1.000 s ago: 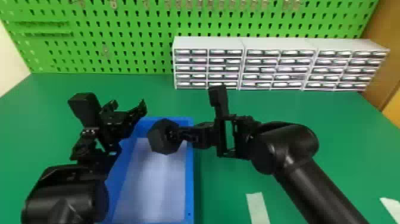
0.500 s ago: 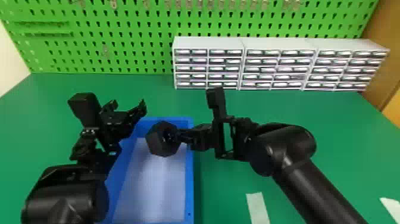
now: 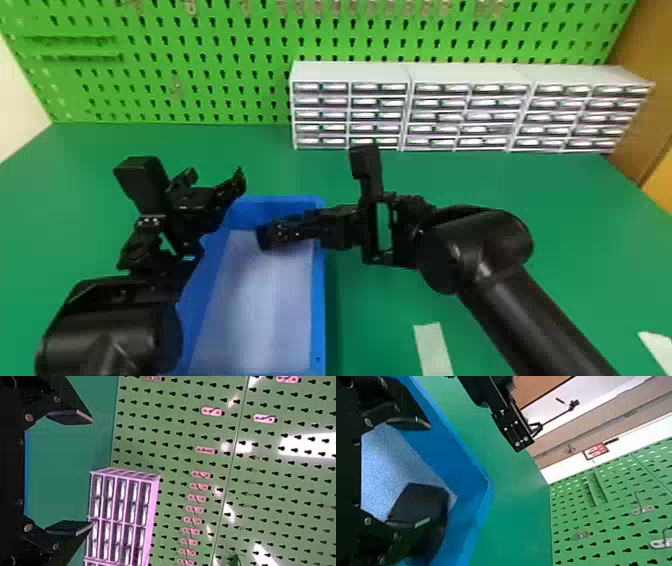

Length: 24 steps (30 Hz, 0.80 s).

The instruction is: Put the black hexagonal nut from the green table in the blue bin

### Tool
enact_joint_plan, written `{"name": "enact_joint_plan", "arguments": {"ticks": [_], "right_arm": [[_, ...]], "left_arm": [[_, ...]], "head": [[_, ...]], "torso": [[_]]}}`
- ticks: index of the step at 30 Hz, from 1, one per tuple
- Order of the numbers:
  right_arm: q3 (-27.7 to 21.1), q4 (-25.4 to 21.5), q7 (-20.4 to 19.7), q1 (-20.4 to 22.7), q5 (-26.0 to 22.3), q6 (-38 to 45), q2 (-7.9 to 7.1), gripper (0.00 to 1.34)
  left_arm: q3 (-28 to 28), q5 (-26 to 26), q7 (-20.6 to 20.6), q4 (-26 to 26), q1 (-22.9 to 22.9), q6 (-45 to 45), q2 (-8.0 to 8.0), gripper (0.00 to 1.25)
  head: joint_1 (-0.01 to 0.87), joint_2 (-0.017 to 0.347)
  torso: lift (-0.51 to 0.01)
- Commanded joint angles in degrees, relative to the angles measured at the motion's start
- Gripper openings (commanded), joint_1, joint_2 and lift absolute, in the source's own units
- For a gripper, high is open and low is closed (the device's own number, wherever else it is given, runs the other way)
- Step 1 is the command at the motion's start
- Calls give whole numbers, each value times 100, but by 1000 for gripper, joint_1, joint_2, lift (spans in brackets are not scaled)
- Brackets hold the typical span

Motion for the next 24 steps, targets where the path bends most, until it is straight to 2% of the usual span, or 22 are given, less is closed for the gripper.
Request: {"name": "enact_joint_plan", "arguments": {"ticks": [1, 5, 16, 24], "right_arm": [[-93, -9, 11, 21, 12, -38, 7, 1132], [-251, -44, 20, 65, 65, -38, 7, 1221], [-884, -439, 20, 240, 575, -21, 15, 1229], [-1517, -835, 11, 487, 1014, -12, 59, 1229]], "left_arm": [[4, 4, 0, -6, 15, 0, -15, 920], [4, 4, 0, 3, 15, 0, -15, 920], [-14, 4, 0, -6, 24, 0, -15, 919], [-31, 4, 0, -6, 33, 0, -15, 919]], "head": [[686, 51], [686, 51], [686, 51], [686, 51]], "torso": [[-97], [-97], [-97], [-97]]}}
